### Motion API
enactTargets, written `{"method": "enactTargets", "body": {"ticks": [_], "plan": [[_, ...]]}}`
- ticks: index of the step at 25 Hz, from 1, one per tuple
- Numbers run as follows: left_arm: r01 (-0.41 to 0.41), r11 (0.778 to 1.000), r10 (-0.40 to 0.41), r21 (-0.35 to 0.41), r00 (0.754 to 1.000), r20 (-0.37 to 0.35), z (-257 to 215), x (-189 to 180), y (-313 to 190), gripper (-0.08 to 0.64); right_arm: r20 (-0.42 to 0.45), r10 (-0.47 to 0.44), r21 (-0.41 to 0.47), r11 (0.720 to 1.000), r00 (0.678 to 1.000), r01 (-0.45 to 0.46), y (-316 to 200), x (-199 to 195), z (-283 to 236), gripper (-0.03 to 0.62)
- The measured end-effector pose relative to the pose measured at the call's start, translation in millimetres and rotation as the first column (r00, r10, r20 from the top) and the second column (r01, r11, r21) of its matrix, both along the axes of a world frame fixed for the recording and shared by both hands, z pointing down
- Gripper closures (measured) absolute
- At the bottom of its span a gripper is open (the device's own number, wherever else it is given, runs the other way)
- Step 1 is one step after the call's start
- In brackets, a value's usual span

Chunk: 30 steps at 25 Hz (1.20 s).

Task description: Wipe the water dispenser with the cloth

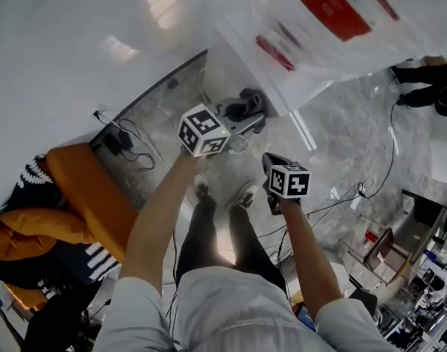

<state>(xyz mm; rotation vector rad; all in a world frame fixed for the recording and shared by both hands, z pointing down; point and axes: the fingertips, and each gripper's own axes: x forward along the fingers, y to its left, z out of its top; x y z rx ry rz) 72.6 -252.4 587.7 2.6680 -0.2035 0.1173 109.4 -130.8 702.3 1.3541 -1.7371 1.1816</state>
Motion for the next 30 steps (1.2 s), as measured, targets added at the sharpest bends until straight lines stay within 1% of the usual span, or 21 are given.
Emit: {"method": "enactTargets", "body": {"ticks": [2,3,5,7,8,9,12,14,15,17,20,22,24,25,27,29,30], "plan": [[0.062,0.998,-0.063,0.019,0.998,0.015,-19.1,-12.0,-22.3,0.512,-0.017,-0.033,0.025,0.999,0.999,0.034,-3.3,6.4,-16.7,0.577],[0.096,0.995,-0.097,0.033,0.995,0.036,-26.5,-18.7,-34.8,0.512,-0.028,-0.053,0.037,0.998,0.998,0.054,-5.4,10.2,-24.8,0.577],[0.19,0.98,-0.194,0.049,0.978,0.075,-37.4,-35.3,-61.9,0.512,-0.046,-0.079,0.061,0.995,0.996,0.081,-10.5,19.4,-41.2,0.577],[0.317,0.948,-0.319,0.044,0.944,0.082,-50.9,-55.6,-88.5,0.512,-0.05,-0.079,0.089,0.993,0.996,0.084,-16.3,28.6,-60.9,0.577],[0.365,0.93,-0.368,0.049,0.926,0.088,-58.6,-64.6,-98.0,0.512,-0.048,-0.078,0.106,0.991,0.996,0.083,-19.3,32.8,-72.7,0.577],[0.395,0.916,-0.4,0.066,0.91,0.106,-65.8,-71.8,-104.2,0.512,-0.046,-0.08,0.127,0.988,0.996,0.085,-22.9,37.4,-85.9,0.578],[0.428,0.891,-0.451,0.155,0.873,0.187,-90.3,-86.7,-111.6,0.512,-0.055,-0.095,0.214,0.971,0.994,0.104,-41.0,58.6,-137.4,0.577],[0.448,0.865,-0.492,0.226,0.845,0.21,-120.0,-95.5,-115.5,0.512,-0.08,-0.085,0.302,0.947,0.993,0.105,-61.7,78.0,-181.4,0.577],[0.458,0.848,-0.515,0.267,0.831,0.211,-138.0,-98.1,-117.9,0.512,-0.095,-0.07,0.356,0.929,0.993,0.1,-74.2,88.4,-205.4,0.578],[0.473,0.812,-0.557,0.342,0.803,0.213,-171.1,-96.6,-116.5,0.512,-0.124,-0.039,0.458,0.884,0.992,0.092,-94.8,109.1,-254.3,0.577],[0.484,0.775,-0.594,0.406,0.777,0.207,-213.0,-84.1,-94.2,0.512,-0.18,-0.028,0.562,0.817,0.983,0.126,-105.6,130.3,-321.5,0.577],[0.497,0.742,-0.619,0.45,0.765,0.176,-246.7,-76.9,-82.8,0.512,-0.224,-0.03,0.628,0.76,0.974,0.168,-111.0,135.5,-365.5,0.577],[0.499,0.706,-0.637,0.502,0.757,0.143,-281.2,-70.2,-72.7,0.512,-0.255,-0.026,0.69,0.695,0.967,0.201,-114.8,136.9,-407.1,0.577],[0.495,0.696,-0.638,0.52,0.759,0.131,-295.9,-66.8,-66.0,0.512,-0.266,-0.024,0.716,0.665,0.964,0.214,-114.2,136.6,-425.2,0.577],[0.48,0.694,-0.625,0.536,0.771,0.12,-318.8,-61.0,-50.5,0.512,-0.286,-0.022,0.754,0.612,0.958,0.239,-108.3,133.6,-454.5,0.577],[0.465,0.693,-0.615,0.551,0.78,0.115,-336.7,-58.8,-36.0,0.512,-0.289,-0.025,0.782,0.571,0.957,0.251,-100.2,127.9,-476.9,0.577],[0.462,0.686,-0.616,0.561,0.779,0.112,-344.9,-59.3,-30.3,0.512,-0.286,-0.028,0.794,0.553,0.958,0.253,-96.9,124.5,-486.7,0.577]]}}
